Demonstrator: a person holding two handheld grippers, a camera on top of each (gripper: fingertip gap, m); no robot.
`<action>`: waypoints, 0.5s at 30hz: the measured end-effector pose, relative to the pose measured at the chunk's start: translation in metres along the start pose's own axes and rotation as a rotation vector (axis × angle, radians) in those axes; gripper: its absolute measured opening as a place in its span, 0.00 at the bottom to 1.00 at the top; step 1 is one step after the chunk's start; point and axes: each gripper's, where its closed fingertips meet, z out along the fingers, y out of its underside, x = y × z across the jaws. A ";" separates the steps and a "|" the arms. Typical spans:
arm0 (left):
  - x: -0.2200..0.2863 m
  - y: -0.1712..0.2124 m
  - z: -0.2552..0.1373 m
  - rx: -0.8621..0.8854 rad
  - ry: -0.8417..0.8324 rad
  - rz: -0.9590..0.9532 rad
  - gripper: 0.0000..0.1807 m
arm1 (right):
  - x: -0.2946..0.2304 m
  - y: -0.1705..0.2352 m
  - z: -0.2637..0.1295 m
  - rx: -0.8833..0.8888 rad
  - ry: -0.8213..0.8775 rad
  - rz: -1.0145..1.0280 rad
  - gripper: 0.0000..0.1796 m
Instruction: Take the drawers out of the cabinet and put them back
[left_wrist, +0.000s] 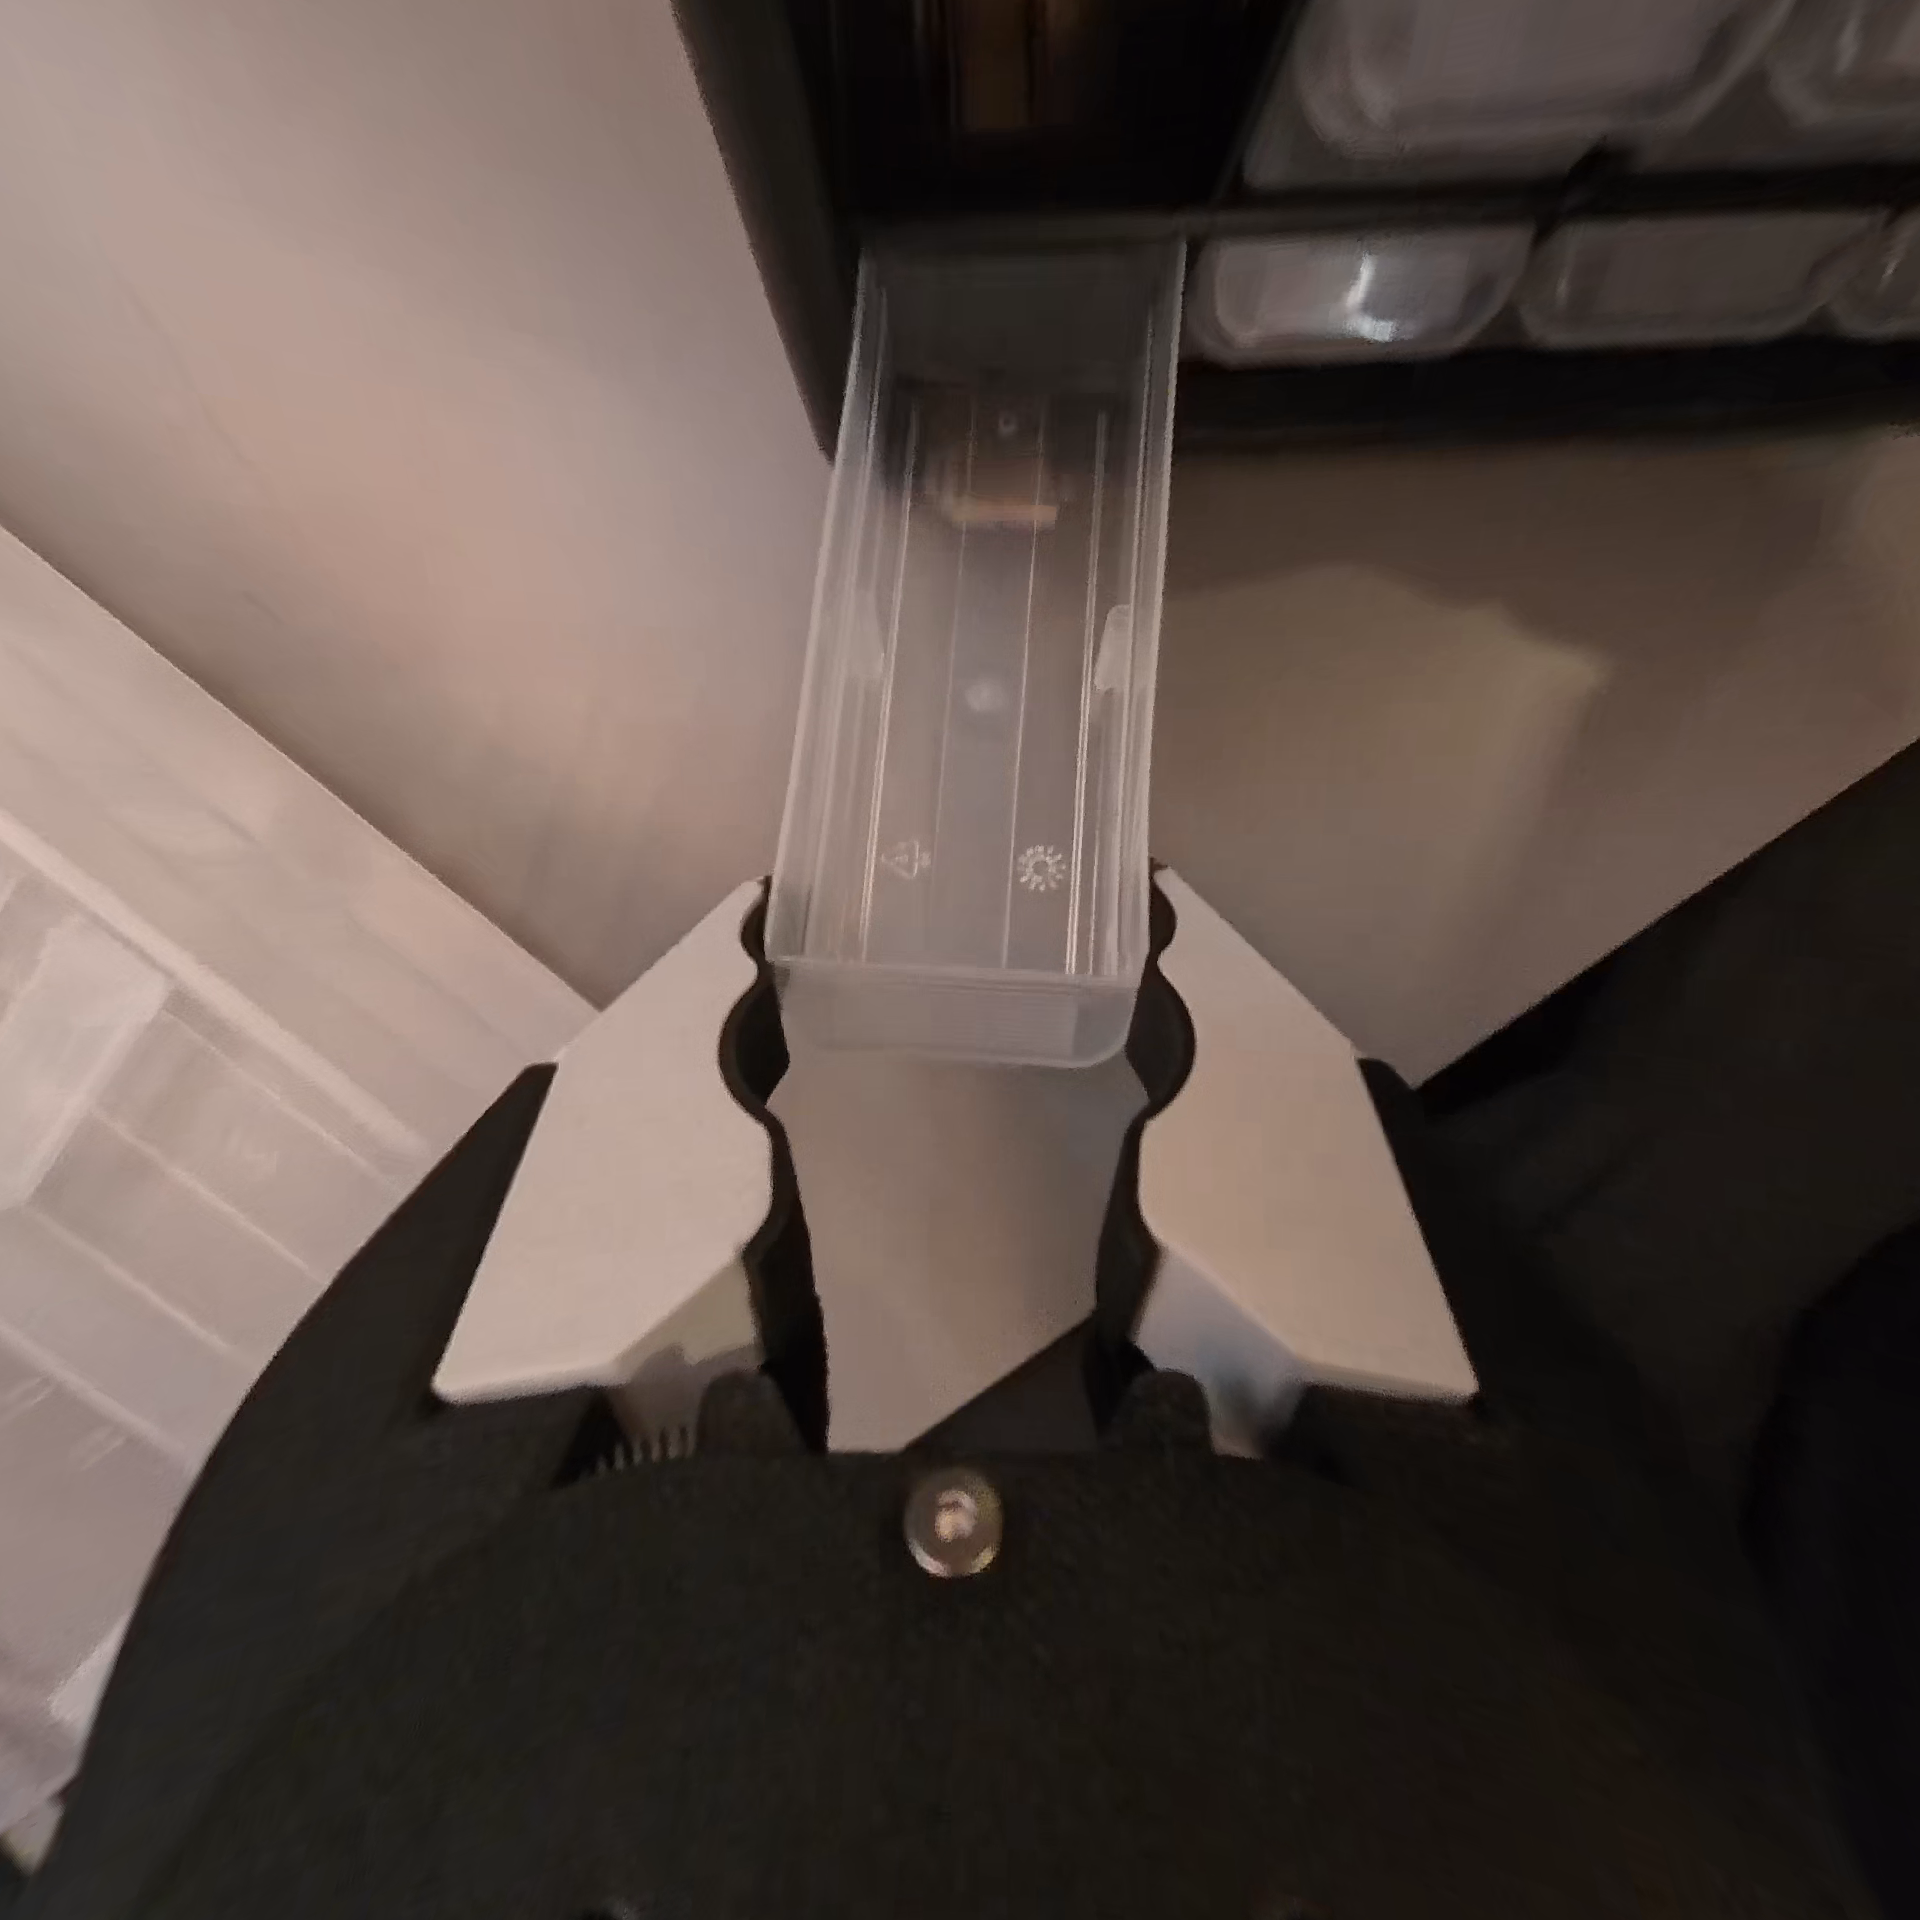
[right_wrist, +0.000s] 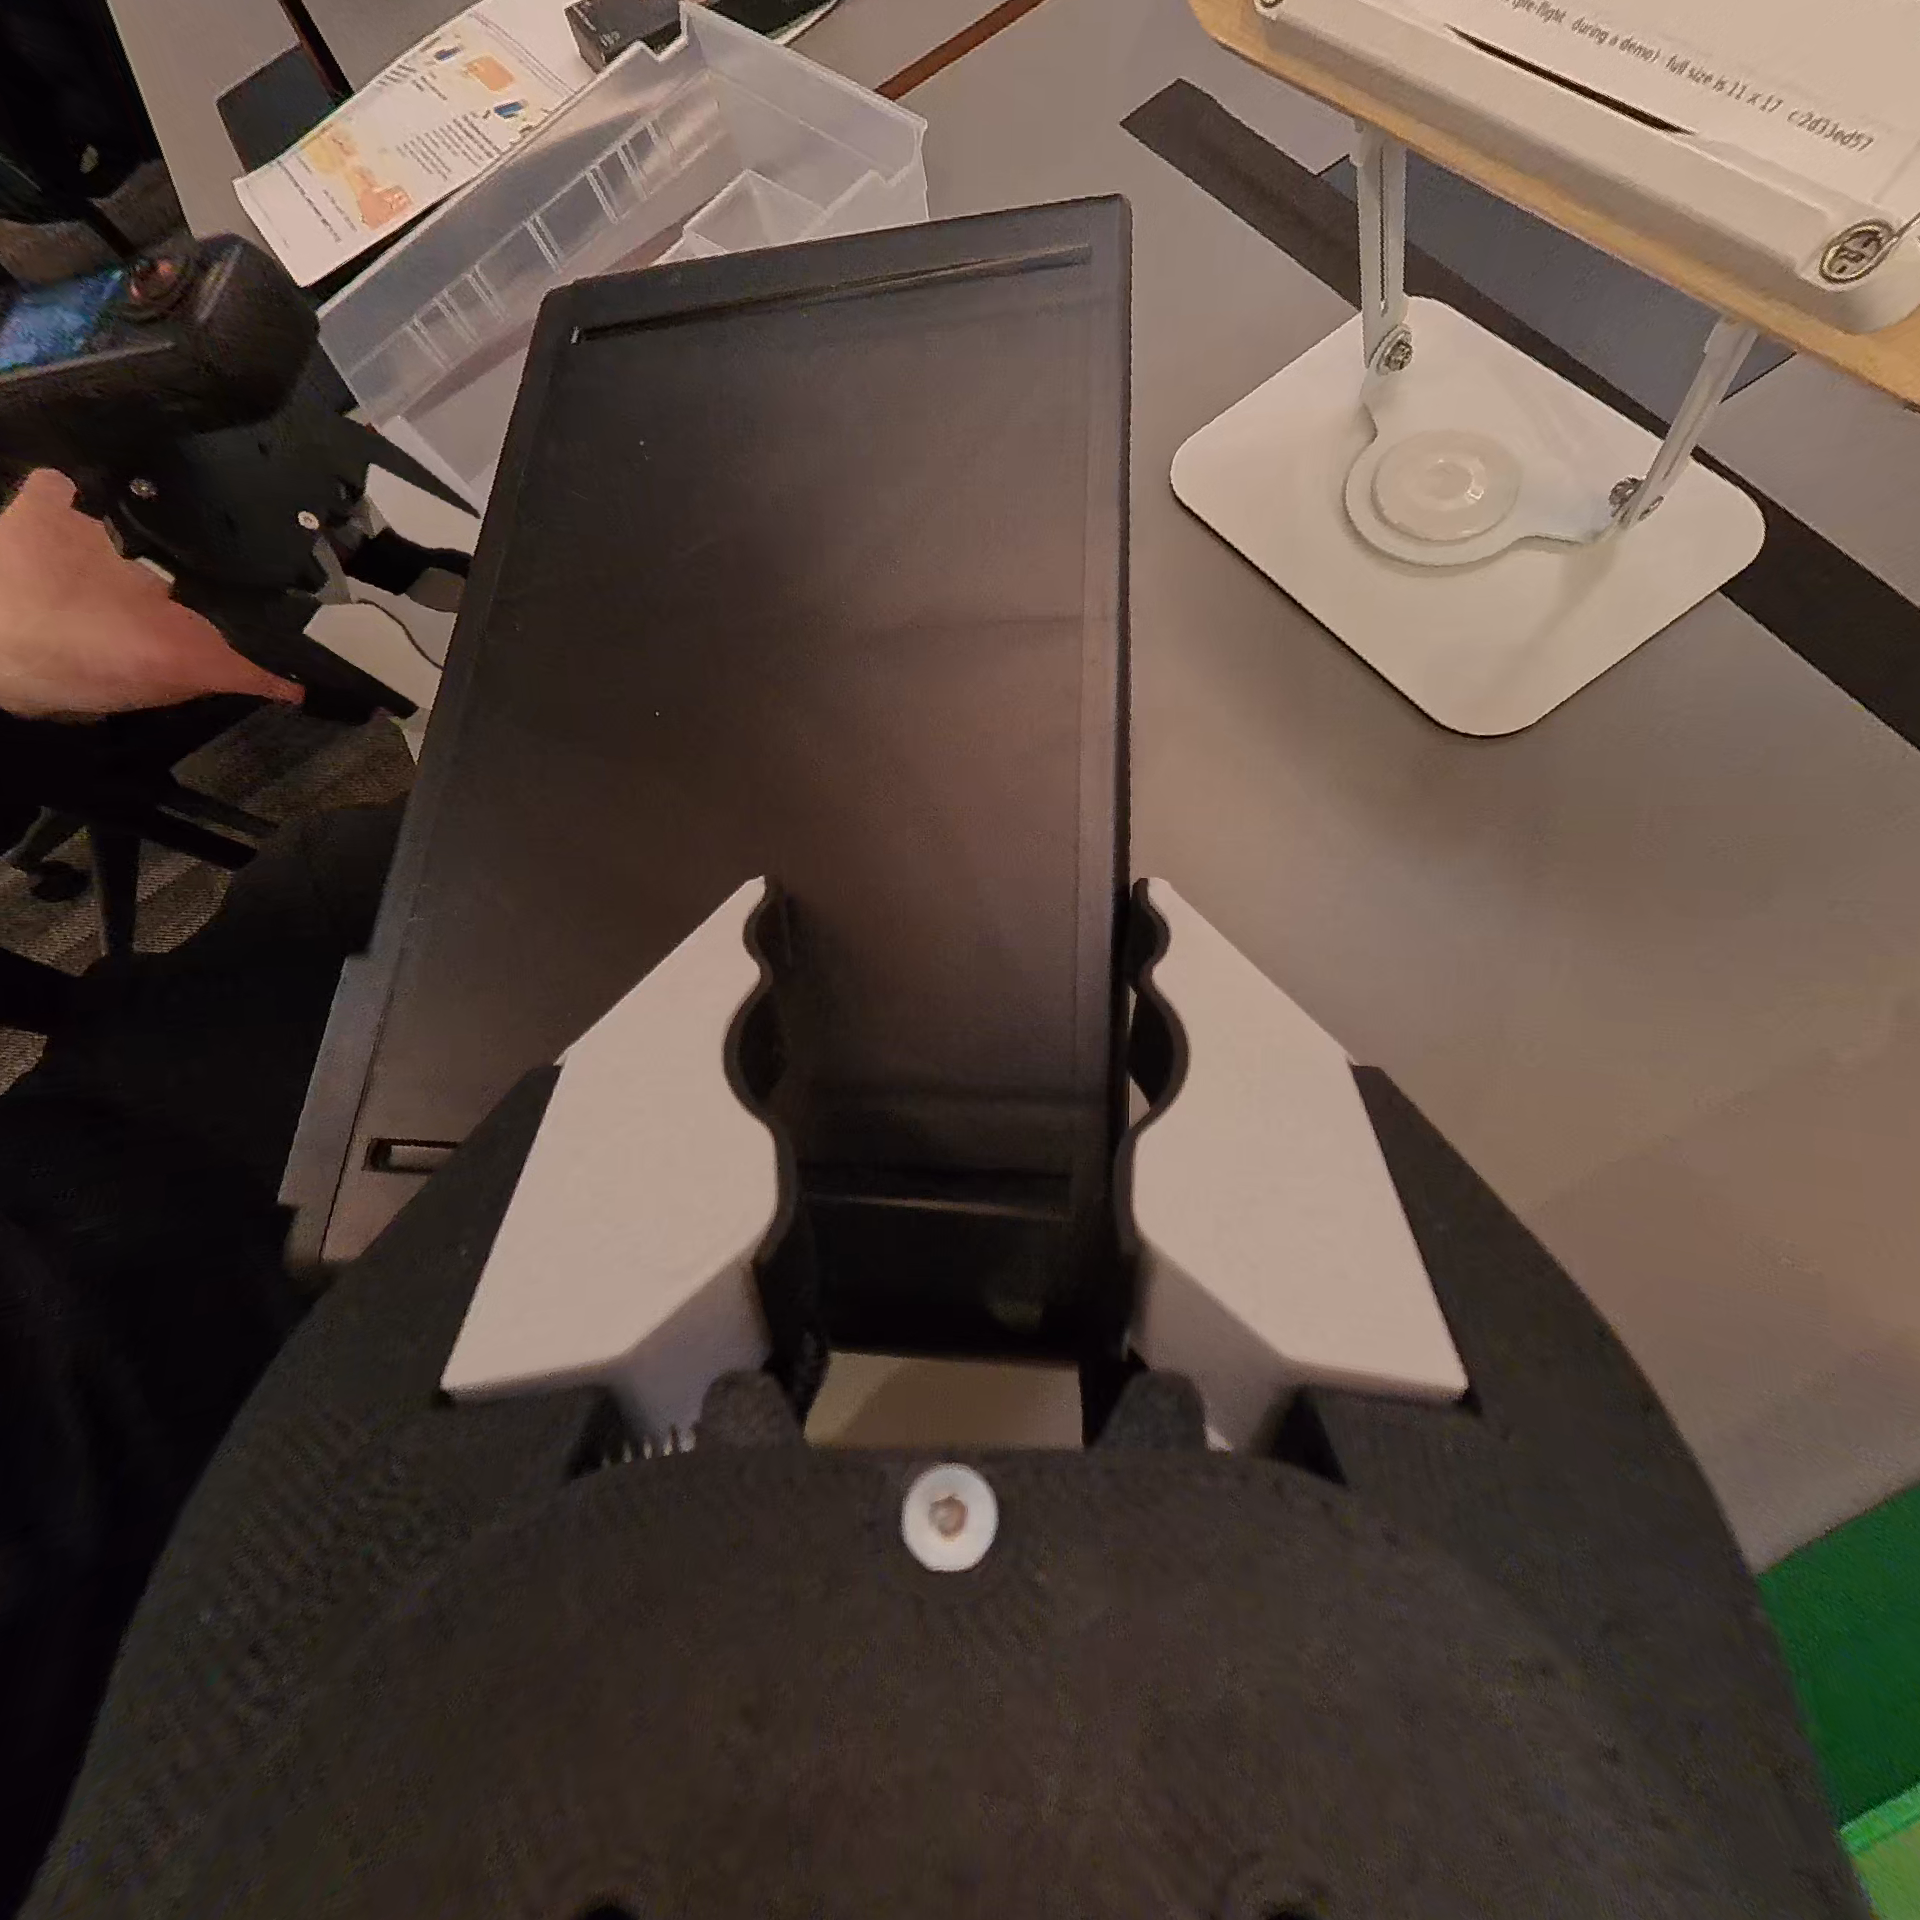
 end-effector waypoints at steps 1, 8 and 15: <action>0.000 -0.005 0.002 0.021 0.000 -0.011 0.36 | 0.000 0.000 0.000 -0.003 0.001 -0.001 0.36; -0.002 -0.006 0.029 0.016 -0.072 0.008 0.36 | 0.001 0.003 -0.003 -0.012 0.002 0.002 0.36; -0.007 -0.043 0.057 0.118 -0.053 0.061 0.37 | 0.001 0.003 -0.004 -0.006 -0.006 0.000 0.36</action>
